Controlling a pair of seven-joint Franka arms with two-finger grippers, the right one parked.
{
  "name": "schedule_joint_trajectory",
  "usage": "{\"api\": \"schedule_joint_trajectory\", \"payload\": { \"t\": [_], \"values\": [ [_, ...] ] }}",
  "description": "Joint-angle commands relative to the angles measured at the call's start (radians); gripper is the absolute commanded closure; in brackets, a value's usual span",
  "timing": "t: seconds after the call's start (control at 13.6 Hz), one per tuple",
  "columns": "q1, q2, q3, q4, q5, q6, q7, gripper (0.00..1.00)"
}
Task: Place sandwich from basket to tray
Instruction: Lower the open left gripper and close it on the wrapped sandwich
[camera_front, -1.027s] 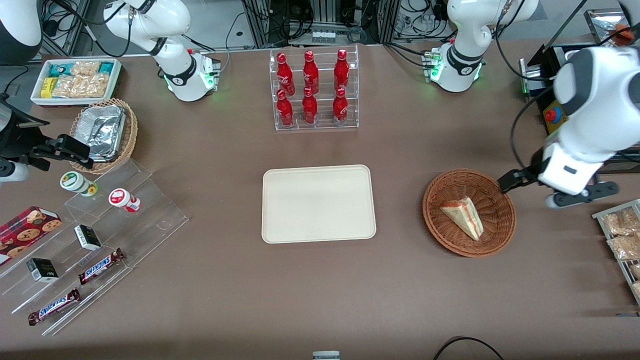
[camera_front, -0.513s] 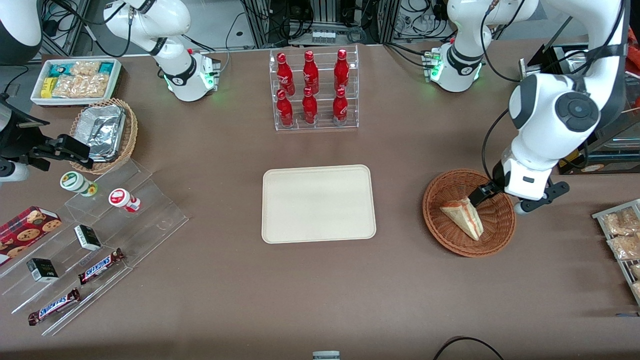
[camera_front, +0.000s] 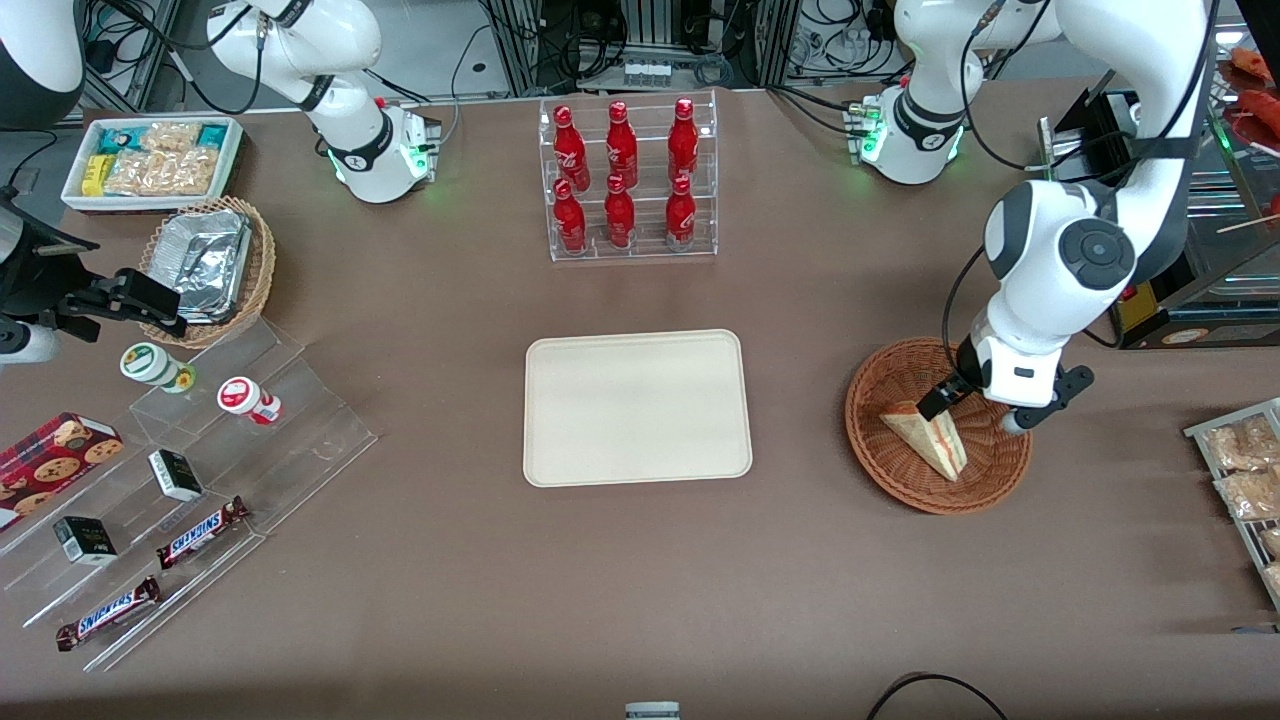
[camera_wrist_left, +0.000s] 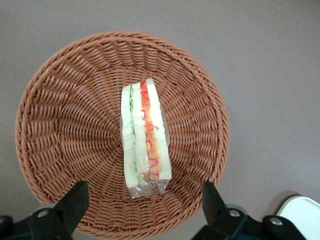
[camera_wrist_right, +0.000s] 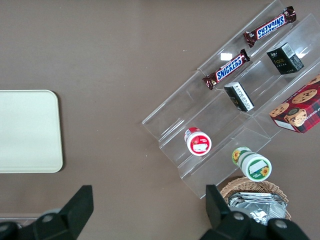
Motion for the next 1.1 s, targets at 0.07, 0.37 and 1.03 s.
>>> {"api": "schedule_joint_trajectory", "payload": {
  "t": [0.07,0.37,1.03],
  "values": [
    [-0.001,0.041,-0.002,-0.008,-0.005,0.037,-0.05,0.0],
    [-0.001,0.084,-0.002,-0.012,-0.005,0.085,-0.05,0.0],
    [0.002,0.164,0.004,-0.004,0.003,0.151,-0.05,0.53]
  ]
}}
